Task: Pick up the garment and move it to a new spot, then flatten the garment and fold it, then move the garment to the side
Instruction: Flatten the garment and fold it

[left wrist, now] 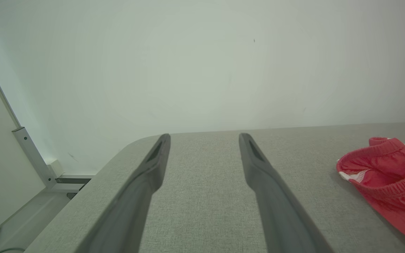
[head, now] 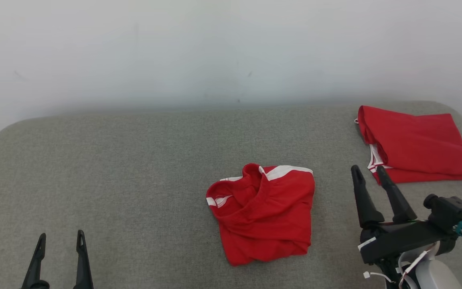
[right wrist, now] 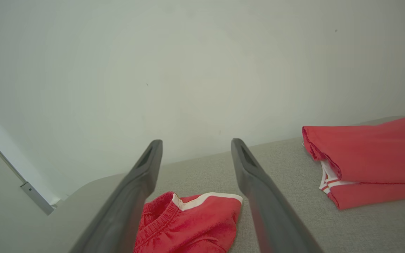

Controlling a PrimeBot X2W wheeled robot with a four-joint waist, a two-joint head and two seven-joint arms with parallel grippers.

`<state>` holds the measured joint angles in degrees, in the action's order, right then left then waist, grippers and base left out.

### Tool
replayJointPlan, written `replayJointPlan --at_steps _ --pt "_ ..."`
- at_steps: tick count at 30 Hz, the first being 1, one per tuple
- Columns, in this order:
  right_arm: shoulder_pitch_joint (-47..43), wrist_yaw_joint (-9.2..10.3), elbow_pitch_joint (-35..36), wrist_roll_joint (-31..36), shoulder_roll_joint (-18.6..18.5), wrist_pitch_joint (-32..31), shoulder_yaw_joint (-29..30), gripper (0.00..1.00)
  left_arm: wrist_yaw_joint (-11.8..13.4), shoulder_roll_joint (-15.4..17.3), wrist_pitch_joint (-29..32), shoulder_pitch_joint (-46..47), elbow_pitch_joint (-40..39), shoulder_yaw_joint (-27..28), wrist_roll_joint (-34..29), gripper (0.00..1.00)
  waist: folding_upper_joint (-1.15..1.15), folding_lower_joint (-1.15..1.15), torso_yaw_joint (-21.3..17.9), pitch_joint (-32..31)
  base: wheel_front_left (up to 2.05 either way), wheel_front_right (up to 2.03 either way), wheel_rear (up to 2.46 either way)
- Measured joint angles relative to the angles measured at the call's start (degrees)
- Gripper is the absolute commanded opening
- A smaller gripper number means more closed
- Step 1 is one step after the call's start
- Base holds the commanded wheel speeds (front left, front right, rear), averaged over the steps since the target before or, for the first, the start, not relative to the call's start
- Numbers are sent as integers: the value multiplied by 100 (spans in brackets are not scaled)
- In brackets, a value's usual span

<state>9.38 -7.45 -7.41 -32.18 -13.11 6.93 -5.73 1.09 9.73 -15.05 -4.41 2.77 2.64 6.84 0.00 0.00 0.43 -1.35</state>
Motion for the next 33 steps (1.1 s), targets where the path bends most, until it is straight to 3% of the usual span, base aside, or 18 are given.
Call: replayJointPlan --at_steps 6,13,26,33 --pt "204 0 -171 221 136 -531 -320 100 -9 -13 0 30 12 -65 -2 100 0 0 147 22 0 0 0" --pt "881 0 -1140 410 268 -984 -842 100 -54 -86 0 129 78 -201 -2 100 0 0 409 55 0 0 0" --pt "2035 0 -3561 670 505 -970 -1267 100 -164 -235 0 392 263 -371 5 100 0 0 959 234 0 0 0" --pt "2376 0 -4503 811 630 -891 -1389 100 -196 -287 0 446 283 -379 -11 100 0 1 1108 334 0 0 0"
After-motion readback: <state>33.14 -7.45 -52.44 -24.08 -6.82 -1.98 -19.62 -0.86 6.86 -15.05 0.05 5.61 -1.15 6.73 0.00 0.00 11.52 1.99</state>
